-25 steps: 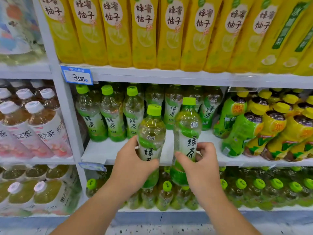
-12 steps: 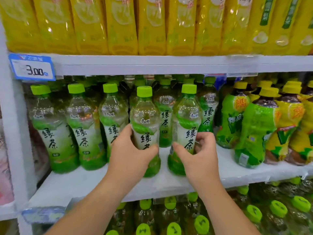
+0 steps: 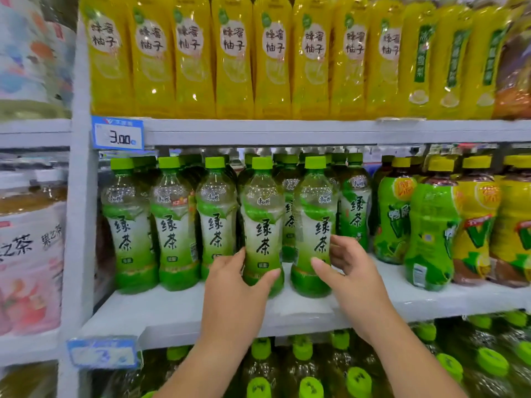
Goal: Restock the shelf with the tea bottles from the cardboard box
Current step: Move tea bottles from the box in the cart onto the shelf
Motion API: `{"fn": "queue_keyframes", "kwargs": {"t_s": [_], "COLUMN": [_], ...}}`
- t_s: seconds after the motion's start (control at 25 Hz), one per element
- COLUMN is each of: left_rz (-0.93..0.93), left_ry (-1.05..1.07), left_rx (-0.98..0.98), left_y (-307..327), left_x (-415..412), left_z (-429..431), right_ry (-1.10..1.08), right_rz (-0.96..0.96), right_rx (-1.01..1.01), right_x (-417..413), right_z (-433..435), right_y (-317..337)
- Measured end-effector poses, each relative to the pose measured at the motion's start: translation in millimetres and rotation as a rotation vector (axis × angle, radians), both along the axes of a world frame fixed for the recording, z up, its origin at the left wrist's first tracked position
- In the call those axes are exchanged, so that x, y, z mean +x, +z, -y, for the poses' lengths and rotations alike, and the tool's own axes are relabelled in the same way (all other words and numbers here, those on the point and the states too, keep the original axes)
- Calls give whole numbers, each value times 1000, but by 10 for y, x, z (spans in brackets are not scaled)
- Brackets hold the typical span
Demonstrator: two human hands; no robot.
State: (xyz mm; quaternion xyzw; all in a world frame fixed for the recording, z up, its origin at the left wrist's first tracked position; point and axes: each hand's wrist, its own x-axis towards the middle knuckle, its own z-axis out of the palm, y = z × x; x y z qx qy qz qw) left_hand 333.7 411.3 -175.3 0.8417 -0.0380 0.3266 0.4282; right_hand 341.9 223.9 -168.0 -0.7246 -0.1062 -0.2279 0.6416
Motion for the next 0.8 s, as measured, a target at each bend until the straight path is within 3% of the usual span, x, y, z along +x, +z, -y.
{"fn": "queue_keyframes", "kwargs": {"t_s": [0.32,0.56,0.8], "left_rz": [-31,-55,-152], "left_ry": [125,211,257], "left_rx": [15,248,347], "left_y": [46,152,306], "left_x": [4,-72,-81], "left_z": [121,161,135], "right_ry": [-42,-43,39], "right_rz": [-91,-107,-169], "right_rx": [-16,-20,-89], "right_x": [140,212,288], "right_z": [-134,-135,-46], "right_y": [105,75,81]}}
